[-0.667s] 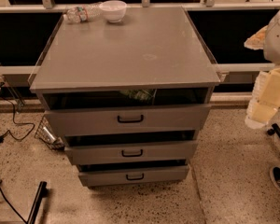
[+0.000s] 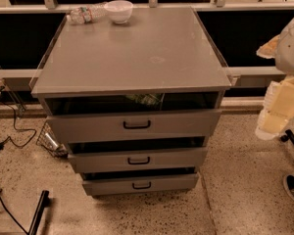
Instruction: Open bottom drawer
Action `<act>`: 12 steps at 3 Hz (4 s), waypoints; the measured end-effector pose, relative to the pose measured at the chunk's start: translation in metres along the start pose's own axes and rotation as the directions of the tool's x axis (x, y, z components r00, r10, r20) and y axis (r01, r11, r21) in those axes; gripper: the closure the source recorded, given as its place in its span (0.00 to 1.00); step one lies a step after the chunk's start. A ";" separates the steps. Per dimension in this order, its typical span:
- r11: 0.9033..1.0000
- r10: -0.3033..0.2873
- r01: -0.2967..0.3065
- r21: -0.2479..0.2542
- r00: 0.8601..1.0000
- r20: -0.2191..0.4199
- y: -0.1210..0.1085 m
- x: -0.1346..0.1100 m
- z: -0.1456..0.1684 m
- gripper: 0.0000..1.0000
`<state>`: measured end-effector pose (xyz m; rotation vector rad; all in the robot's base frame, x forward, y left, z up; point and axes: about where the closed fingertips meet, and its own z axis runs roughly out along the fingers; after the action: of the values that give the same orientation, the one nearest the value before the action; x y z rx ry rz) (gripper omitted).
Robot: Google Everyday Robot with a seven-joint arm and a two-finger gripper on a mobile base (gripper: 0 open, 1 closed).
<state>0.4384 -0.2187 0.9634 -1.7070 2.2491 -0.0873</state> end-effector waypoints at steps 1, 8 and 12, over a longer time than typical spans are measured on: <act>0.999 0.025 -0.025 -0.020 1.000 0.007 0.009 0.006 0.021 0.00; 0.975 0.138 -0.116 -0.190 0.985 0.104 0.148 0.045 0.239 0.00; 0.944 0.185 -0.139 -0.299 0.974 0.129 0.237 0.060 0.389 0.00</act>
Offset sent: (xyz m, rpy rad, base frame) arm -0.0183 0.0067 -0.1028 0.0837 0.0952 -0.0394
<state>0.3144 -0.1527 0.5255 -1.5877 2.3627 0.4176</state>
